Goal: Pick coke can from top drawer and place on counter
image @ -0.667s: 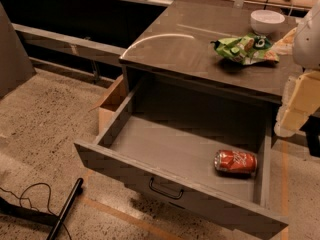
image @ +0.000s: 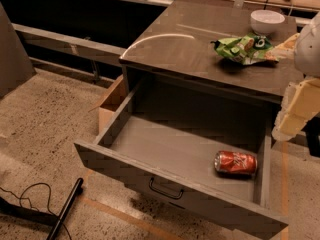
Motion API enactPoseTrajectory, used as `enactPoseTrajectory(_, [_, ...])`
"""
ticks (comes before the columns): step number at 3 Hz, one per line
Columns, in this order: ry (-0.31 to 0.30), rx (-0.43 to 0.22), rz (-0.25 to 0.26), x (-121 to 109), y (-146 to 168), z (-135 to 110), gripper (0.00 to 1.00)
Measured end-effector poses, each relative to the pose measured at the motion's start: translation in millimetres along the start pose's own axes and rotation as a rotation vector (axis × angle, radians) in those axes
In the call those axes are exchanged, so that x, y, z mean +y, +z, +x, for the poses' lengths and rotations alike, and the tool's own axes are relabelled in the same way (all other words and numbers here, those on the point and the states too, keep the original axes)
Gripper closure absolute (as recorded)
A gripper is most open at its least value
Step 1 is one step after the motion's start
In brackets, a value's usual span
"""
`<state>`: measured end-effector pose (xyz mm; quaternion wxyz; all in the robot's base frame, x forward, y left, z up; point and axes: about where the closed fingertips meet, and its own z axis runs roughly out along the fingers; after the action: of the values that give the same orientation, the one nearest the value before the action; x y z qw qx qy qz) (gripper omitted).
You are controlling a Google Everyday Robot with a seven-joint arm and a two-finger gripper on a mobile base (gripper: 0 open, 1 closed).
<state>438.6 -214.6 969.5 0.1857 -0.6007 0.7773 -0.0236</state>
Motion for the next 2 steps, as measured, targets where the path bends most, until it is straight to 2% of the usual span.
enactPoseTrajectory(1, [-0.017,-0.060,-0.011,8,47,8,0.00])
enactPoseTrajectory(2, [-0.034,-0.114,-0.019,12,114,14,0.00])
